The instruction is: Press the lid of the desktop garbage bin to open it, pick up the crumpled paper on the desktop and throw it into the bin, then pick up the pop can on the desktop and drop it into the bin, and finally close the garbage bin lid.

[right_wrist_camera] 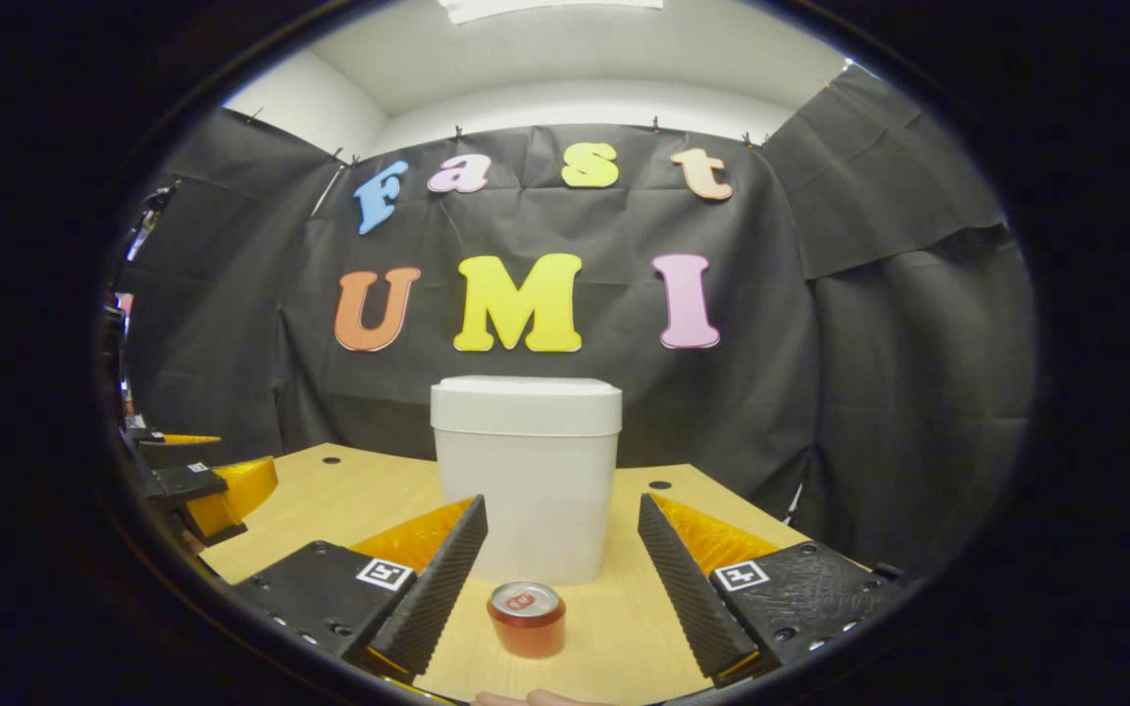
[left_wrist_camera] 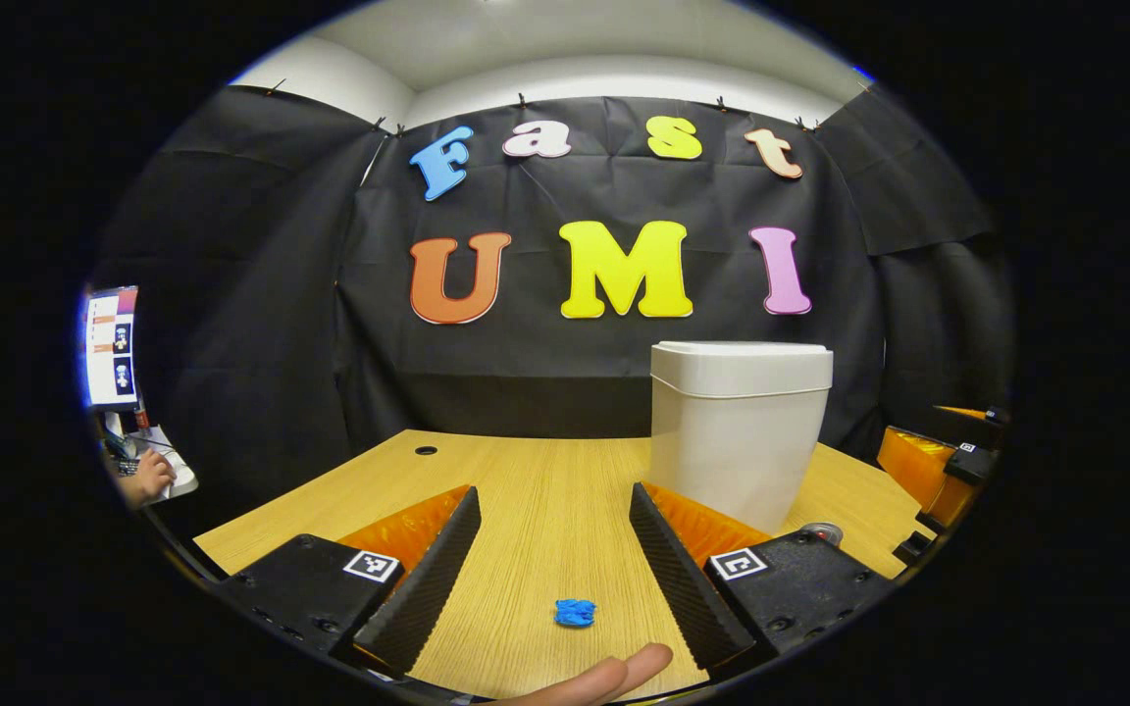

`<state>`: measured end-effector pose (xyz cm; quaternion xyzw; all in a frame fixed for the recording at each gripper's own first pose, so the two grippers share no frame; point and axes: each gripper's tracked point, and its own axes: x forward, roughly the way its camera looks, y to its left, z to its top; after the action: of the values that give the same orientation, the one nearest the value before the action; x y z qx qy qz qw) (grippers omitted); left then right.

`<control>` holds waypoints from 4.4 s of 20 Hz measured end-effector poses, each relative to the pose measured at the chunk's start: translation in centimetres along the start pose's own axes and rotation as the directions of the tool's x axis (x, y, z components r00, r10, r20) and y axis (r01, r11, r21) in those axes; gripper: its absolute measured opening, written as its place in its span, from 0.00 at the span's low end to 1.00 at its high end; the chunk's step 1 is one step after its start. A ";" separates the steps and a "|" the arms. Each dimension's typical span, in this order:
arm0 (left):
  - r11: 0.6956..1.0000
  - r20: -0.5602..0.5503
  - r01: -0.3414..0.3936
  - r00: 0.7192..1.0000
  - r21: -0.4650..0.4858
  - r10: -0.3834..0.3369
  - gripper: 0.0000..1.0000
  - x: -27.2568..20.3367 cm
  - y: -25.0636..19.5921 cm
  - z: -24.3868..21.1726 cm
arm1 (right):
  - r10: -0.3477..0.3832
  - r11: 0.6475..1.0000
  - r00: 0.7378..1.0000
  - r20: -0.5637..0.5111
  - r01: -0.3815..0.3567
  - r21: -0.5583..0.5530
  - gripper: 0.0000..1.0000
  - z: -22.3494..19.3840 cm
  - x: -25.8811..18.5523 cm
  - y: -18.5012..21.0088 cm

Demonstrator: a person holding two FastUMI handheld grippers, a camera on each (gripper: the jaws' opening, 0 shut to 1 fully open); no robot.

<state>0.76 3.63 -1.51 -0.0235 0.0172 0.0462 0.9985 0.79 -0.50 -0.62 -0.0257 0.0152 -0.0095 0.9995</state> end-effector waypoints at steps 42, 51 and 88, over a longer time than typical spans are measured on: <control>1.000 -0.043 0.003 0.999 0.014 -0.003 0.99 1.2 0.8 -1.6 | 0.099 0.994 0.984 -0.147 -0.105 -0.031 0.00 10.6 14.5 3.5; 1.000 -0.063 -0.019 0.998 -0.011 0.018 0.99 1.5 2.0 -1.9 | 0.101 0.993 0.957 -0.272 -0.112 -0.027 0.00 7.8 17.3 5.3; 0.997 -0.071 -0.079 0.994 0.016 0.080 0.99 -0.2 1.7 -0.6 | 0.305 0.952 0.944 -0.128 -0.300 0.061 0.37 3.5 5.2 4.8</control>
<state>0.34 5.24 -2.22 -0.0177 0.0544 0.0848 0.9948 6.20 4.36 2.44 -0.0022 0.0871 0.1419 0.9860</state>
